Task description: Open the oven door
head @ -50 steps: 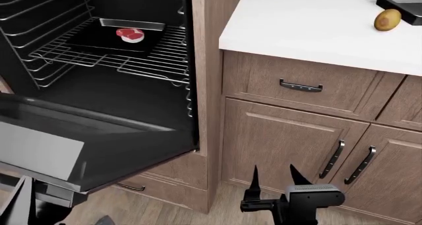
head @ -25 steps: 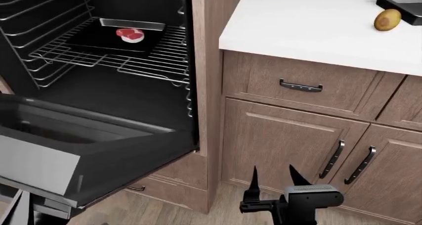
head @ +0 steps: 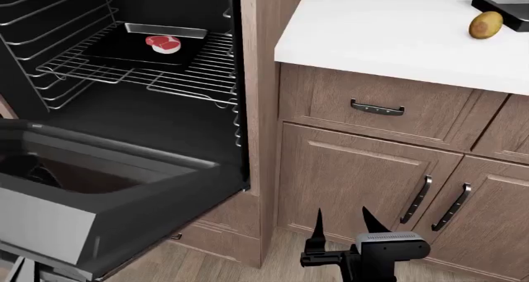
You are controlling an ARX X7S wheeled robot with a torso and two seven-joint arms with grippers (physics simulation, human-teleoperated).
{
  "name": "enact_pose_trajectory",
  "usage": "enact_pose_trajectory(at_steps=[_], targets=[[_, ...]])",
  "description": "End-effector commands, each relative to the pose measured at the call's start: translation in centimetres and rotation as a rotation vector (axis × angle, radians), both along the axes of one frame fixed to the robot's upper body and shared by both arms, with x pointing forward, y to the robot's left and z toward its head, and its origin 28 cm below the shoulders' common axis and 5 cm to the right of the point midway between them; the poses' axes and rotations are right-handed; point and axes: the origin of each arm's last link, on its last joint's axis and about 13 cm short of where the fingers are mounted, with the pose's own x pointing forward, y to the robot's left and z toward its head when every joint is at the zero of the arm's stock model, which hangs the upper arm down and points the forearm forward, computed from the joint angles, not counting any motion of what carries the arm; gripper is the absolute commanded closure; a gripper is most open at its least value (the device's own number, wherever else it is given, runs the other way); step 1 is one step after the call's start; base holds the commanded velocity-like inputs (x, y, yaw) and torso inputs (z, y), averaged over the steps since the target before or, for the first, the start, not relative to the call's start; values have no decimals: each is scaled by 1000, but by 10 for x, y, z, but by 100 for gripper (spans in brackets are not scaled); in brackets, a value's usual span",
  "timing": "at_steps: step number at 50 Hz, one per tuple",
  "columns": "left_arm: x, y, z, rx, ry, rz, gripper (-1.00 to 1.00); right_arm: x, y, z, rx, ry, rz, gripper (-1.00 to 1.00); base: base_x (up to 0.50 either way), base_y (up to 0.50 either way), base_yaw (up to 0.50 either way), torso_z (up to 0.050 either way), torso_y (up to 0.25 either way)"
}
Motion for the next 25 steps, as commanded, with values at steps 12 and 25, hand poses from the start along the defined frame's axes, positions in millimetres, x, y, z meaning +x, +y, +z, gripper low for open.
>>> enact_pose_trajectory(at_steps=[12,25], targets=[[-16,11,-30,-144,232,70,100,-1,0,1,-1,-5,-1,-100,4,4,0,-2,-4],[-18,13,-38,-133,221,77,100,0,0,1,-1,-5,0,-100,3,4,0,-1,-4]])
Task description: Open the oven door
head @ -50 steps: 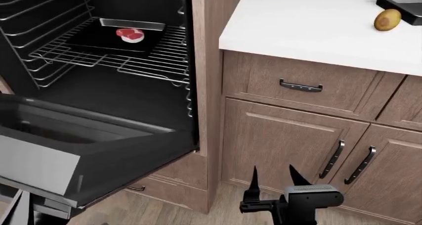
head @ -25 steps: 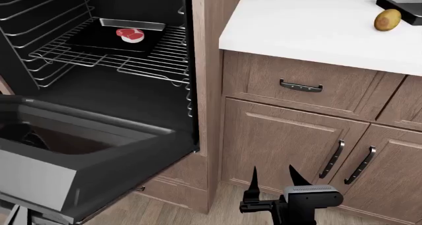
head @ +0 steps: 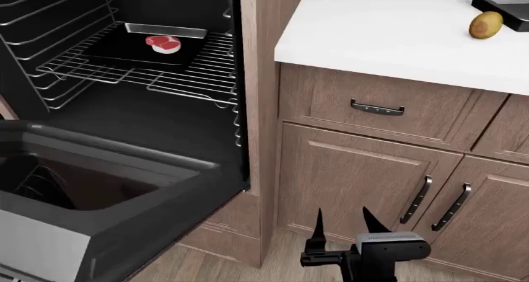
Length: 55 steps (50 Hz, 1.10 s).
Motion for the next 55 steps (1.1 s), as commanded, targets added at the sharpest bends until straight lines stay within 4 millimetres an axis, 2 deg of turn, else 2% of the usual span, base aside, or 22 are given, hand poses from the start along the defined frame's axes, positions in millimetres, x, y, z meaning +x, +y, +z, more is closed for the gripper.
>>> enact_pose_trajectory(at_steps=[1,55], targets=[[-9,11,-21,-122,224,72,100,0,0,1,-1,-2,0,-100,12,11,0,0,0],[-21,17,-45,-102,174,89,100,1,0,-1,-3,-3,0,-100,4,4,0,-1,-3]])
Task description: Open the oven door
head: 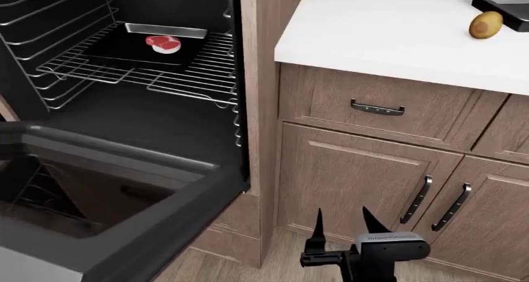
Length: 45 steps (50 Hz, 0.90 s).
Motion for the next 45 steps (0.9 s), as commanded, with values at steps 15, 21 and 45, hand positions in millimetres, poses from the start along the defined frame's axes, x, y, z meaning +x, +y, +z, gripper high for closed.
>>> enact_pose_trajectory(at_steps=[15,21,45], targets=[[-14,14,-22,-100,197,103,100,-1,0,1,-2,-3,0,-100,4,4,-1,-1,-3],[-16,15,-27,-109,204,111,100,-1,0,1,-3,-4,0,-100,4,4,-1,-2,-3],[-22,17,-40,-119,229,131,100,-1,0,1,-2,-4,-1,-100,7,5,-3,-2,-4]])
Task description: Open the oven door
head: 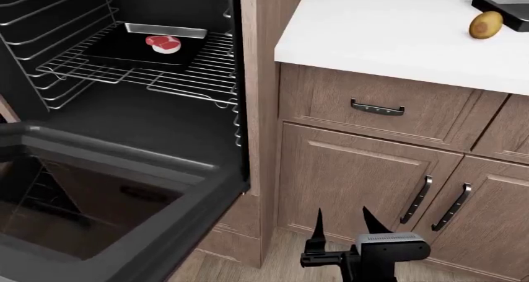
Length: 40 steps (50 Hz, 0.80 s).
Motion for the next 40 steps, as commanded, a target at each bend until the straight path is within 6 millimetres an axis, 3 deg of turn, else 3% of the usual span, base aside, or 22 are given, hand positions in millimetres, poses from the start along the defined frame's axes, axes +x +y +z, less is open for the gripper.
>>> enact_pose_trajectory(at_steps=[1,40], targets=[[-6,13,-16,-88,163,93,100,0,0,1,0,-2,0,-100,0,0,-4,0,0],[-16,14,-32,-95,175,102,100,0,1,0,-6,-3,2,-100,10,5,-5,-3,-5]])
